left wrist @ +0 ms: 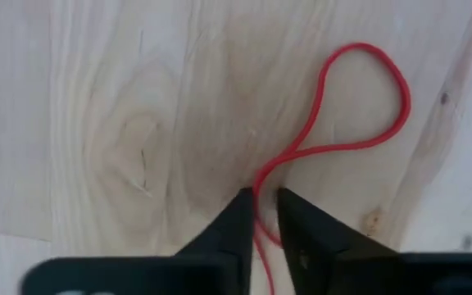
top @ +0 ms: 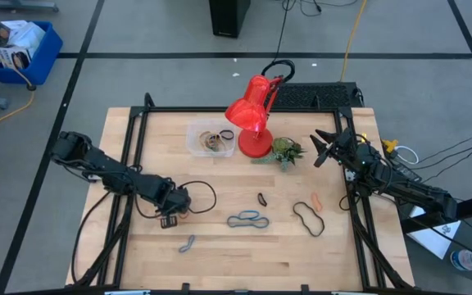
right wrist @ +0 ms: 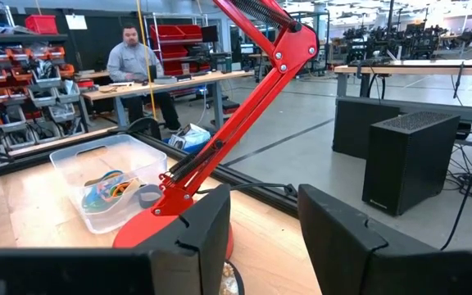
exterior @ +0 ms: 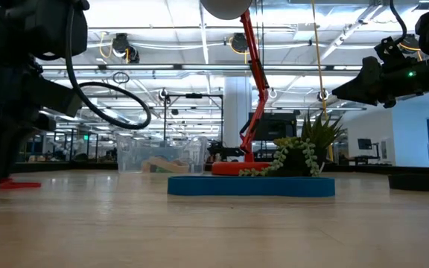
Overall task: Pick and place rubber bands into bin
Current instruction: Put the red rubber band into the transparent bin
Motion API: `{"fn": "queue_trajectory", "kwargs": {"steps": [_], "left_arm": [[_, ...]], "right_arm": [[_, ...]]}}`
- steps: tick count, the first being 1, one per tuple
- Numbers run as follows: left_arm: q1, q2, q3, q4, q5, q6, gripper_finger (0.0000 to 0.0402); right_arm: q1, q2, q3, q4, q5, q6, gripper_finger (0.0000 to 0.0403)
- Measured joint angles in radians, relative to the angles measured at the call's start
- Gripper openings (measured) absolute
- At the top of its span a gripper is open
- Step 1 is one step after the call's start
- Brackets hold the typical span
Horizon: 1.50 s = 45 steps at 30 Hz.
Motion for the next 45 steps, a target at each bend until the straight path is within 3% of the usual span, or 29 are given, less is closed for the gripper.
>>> {"fn": "queue_trajectory", "kwargs": {"steps": [5,14,25,29,33,36,40,45], "left_arm": [[0.0,0.0,0.0,0.006,0.0,0.0,0.0007],[0.001,-0.028,0.029,-0.015,-0.026,-0.027,0.0005],[0.02,-0.29,0.185,-0.024,-0.283,-0.134,0.0002],[0.021,-0.376,0.275,-0.016,-0.461,-0.133,0.0001],[0.023,-0.433,0.345,0.056,-0.666,-0.027,0.0002],[0.035,-0.46,0.386,0.137,-0.759,0.094,0.0001],[0.074,-0.469,0.433,0.192,-0.768,0.253,0.0002],[0.171,-0.453,0.456,0.212,-0.784,0.323,0.0002]], "right_arm": [[0.0,0.0,0.0,0.0,0.0,0.0,0.0141],[0.0,0.0,0.0,0.0,0.0,0.0,0.0141],[0.0,0.003,0.0,0.0,0.0,0.0,0.0141],[0.0,0.004,0.0,0.001,0.0,0.0,0.0141],[0.0,0.006,0.0,0.004,0.0,0.0,0.0141],[0.0,0.007,0.0,0.007,0.0,0.0,0.0141],[0.0,0.008,0.0,0.007,0.0,0.0,0.0141],[0.0,0.008,0.0,0.017,0.0,0.0,0.0141]]}}
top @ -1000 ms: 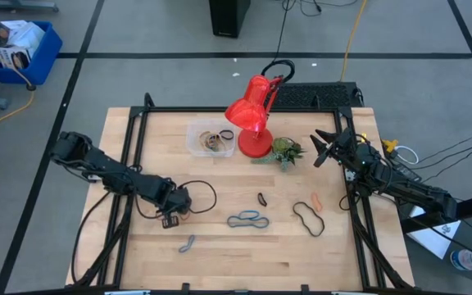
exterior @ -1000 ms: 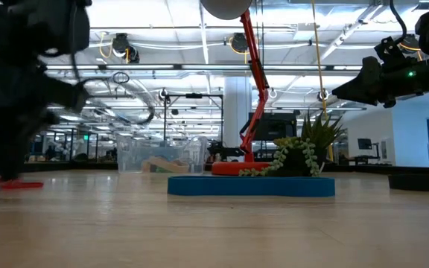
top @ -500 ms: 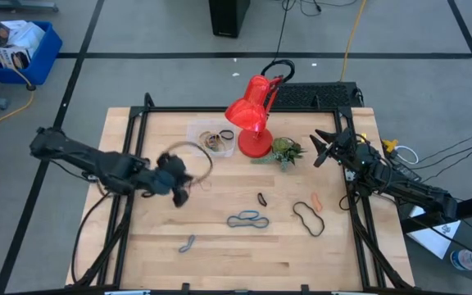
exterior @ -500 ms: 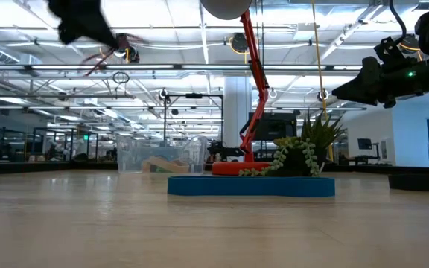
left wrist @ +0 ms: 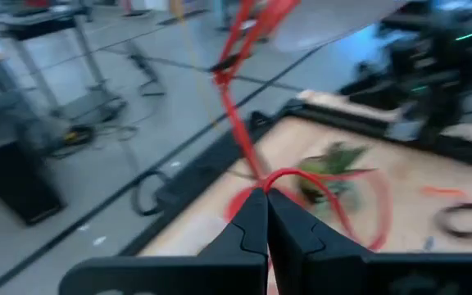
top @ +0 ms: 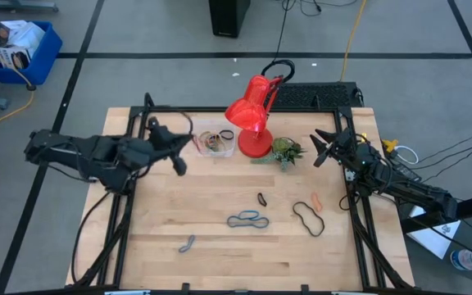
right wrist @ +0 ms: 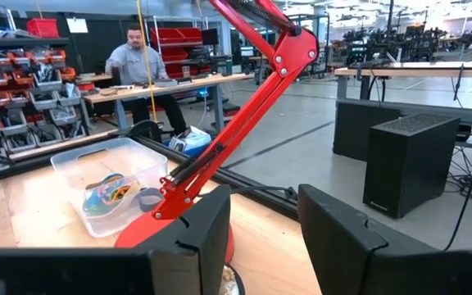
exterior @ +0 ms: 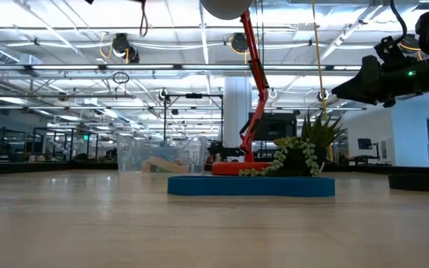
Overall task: Pick and place rubber bands into bin
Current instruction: Put the red rubber band into the transparent bin
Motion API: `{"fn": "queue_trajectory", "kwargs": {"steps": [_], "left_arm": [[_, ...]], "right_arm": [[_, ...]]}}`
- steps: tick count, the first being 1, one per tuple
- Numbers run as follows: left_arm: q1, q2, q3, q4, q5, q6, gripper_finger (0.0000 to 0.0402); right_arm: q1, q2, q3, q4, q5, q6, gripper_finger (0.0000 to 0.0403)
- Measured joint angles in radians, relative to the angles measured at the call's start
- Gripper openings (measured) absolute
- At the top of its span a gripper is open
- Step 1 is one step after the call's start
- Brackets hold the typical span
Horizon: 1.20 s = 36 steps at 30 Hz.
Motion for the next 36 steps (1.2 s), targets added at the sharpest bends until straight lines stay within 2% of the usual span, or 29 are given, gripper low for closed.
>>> {"fn": "queue_trajectory", "kwargs": {"steps": [4,7,13,17,28,36], "left_arm": [[0.113,0.042,0.0,-0.003,0.002,0.028,0.0002],[0.195,0.095,0.0,-0.002,0.053,0.029,0.0001],[0.332,0.254,0.0,0.023,0.088,0.055,0.0001],[0.403,0.361,0.0,0.02,0.159,0.055,0.0003],[0.526,0.631,-0.001,0.021,0.225,0.033,0.0002],[0.554,0.738,-0.001,0.028,0.296,0.033,0.0005]], "right_arm": [[0.0,0.0,0.0,-0.001,0.0,0.0,0.0141],[0.0,0.0,0.0,-0.001,0.0,0.0,0.0141],[0.0,0.0,0.0,-0.001,0.0,0.0,0.0141],[0.0,0.0,0.0,-0.001,-0.003,0.0,0.0141],[0.0,0.0,0.0,-0.002,-0.003,0.0,0.0141],[0.0,0.0,0.0,-0.002,-0.003,0.0,0.0141]]}}
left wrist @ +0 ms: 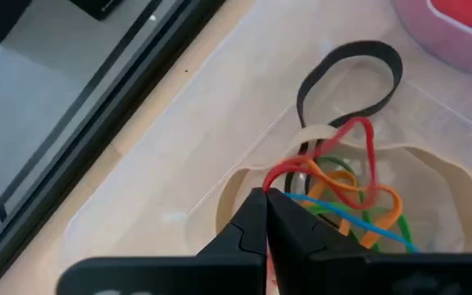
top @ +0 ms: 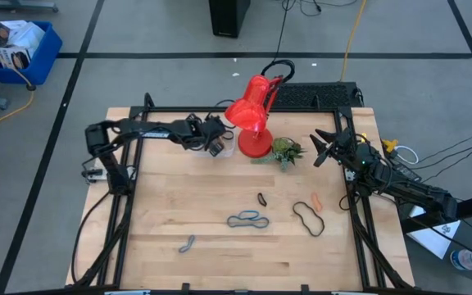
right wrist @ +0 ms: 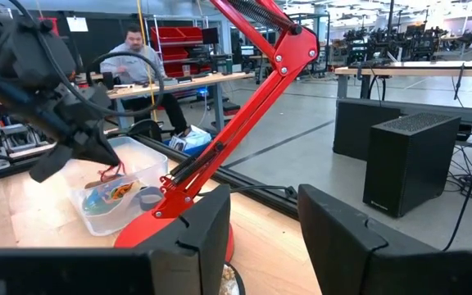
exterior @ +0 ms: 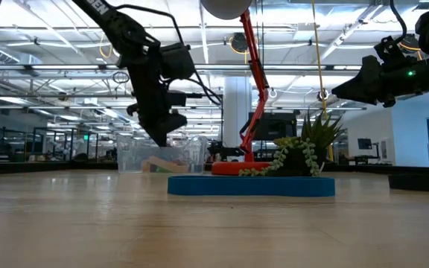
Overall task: Pick and place rubber bands into bin
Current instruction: Put the red rubber band into the transparent bin
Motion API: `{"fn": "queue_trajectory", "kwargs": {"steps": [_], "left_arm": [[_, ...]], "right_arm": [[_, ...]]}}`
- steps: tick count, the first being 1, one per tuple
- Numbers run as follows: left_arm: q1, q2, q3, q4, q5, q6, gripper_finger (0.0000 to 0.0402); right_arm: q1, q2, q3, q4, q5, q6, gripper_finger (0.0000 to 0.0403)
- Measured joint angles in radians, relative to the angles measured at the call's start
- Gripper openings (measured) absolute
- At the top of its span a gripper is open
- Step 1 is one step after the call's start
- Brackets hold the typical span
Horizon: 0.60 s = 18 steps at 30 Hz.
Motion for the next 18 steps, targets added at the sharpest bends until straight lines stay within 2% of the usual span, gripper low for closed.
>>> {"fn": "queue_trajectory", "kwargs": {"steps": [4,10,18], "left_arm": [[0.0,0.009,0.0,0.016,0.01,0.008,0.0005],[-0.001,0.009,0.0,0.047,0.034,0.021,0.0029],[-0.001,0.009,0.0,0.053,0.042,0.043,0.0033]], "right_arm": [[0.0,0.0,0.0,0.0,0.0,0.0,0.0141],[0.0,0.0,0.0,0.0,0.0,0.0,0.0141],[0.0,0.0,0.0,0.0,0.0,0.0,0.0141]]}}
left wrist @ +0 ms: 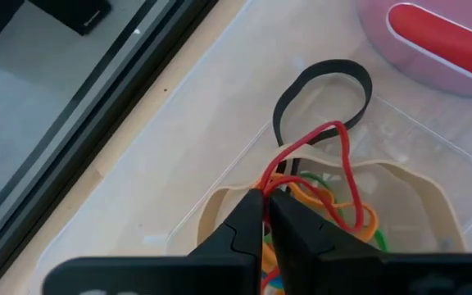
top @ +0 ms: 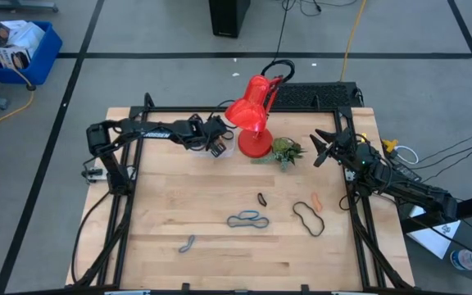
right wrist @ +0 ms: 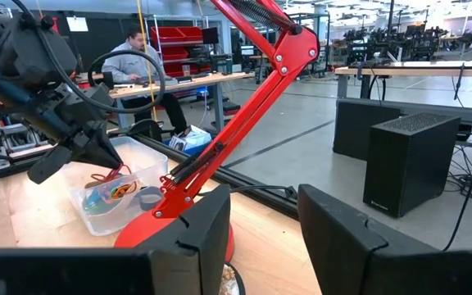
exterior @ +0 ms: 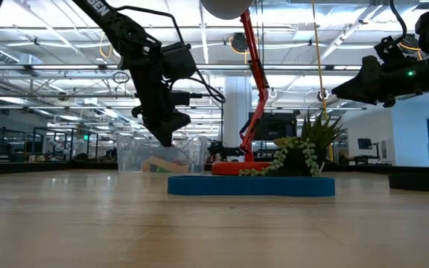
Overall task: Pick and place rubber bands into bin
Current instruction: Put the red rubber band into the transparent bin, then put the bottom blue rubber band into the transparent bin
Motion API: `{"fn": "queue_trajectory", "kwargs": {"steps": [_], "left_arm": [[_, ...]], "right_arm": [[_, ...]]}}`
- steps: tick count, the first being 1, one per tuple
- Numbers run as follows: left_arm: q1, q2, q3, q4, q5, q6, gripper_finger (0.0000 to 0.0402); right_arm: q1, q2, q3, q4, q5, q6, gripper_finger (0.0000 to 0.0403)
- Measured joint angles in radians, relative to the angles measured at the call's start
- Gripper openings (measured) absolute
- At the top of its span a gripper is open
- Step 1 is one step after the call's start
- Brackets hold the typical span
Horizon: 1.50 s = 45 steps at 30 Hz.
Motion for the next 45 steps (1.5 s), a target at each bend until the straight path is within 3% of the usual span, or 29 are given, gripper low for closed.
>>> {"fn": "queue_trajectory", "kwargs": {"steps": [4,14,23,29,37,45], "left_arm": [[0.0,0.0,0.0,0.0,0.0,0.0,0.0053],[-0.003,-0.058,0.0,-0.011,-0.002,0.031,0.015],[-0.027,-0.241,0.0,-0.06,0.009,0.048,0.0168],[-0.055,-0.382,0.0,-0.174,0.163,0.02,0.0168],[-0.186,-0.525,0.001,-0.373,0.559,0.028,0.0168],[-0.458,-0.52,0.0,-0.382,0.541,-0.081,0.0168]], "right_arm": [[0.0,0.0,0.0,0.0,0.0,0.0,0.0141],[0.0,0.0,0.0,0.0,0.0,0.0,0.0141],[0.0,0.0,0.0,0.0,0.0,0.0,0.0141],[0.0,0.0,0.0,0.0,0.0,0.0,0.0141],[0.0,0.001,0.0,-0.001,0.0,0.0,0.0141],[0.0,0.001,0.0,0.0,0.001,0.001,0.0141]]}}
